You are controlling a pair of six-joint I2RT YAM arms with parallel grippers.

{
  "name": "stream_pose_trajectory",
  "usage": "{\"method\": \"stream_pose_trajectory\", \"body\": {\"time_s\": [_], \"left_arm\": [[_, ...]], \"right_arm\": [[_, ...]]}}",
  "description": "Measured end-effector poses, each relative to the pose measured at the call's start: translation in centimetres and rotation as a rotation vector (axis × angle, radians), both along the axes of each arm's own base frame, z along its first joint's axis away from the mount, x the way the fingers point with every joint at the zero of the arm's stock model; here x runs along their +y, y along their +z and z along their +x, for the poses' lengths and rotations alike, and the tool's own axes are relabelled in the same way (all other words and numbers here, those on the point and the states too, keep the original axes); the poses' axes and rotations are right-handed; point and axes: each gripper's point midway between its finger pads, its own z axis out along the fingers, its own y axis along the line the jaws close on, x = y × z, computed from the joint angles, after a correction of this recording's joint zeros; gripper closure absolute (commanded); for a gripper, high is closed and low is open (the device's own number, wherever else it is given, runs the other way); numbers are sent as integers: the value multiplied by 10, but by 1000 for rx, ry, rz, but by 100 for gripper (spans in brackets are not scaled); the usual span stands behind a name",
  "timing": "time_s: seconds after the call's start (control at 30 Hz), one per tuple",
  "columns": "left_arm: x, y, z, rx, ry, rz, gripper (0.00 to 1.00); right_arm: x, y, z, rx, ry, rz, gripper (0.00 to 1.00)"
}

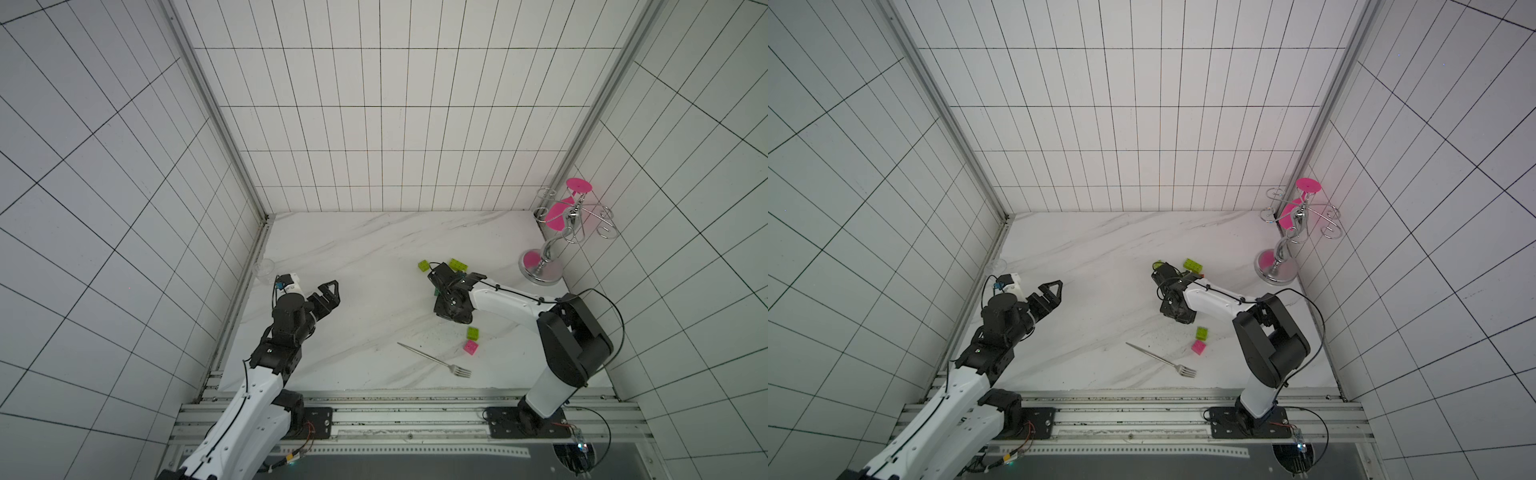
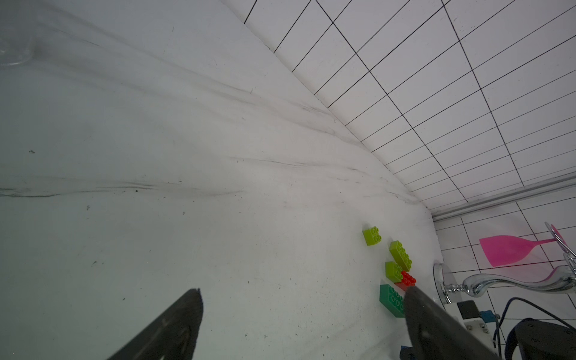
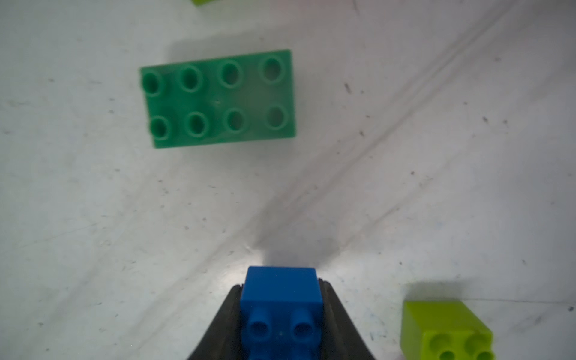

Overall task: Assemble a spoon with lego
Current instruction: Move the lego brick at the center of the board.

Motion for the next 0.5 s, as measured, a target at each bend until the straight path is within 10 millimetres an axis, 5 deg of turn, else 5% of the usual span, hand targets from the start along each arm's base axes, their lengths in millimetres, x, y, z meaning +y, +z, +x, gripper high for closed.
{"method": "stream_pose_trajectory", "body": {"time_s": [0.17, 0.5], "left_arm": [[3, 3, -2, -10, 14, 4, 1], [7, 4, -2, -15, 34, 11, 1]], "right_arm": [[45, 14, 16, -36, 93, 33, 70], [96, -15, 24, 36, 289, -15, 56]]}}
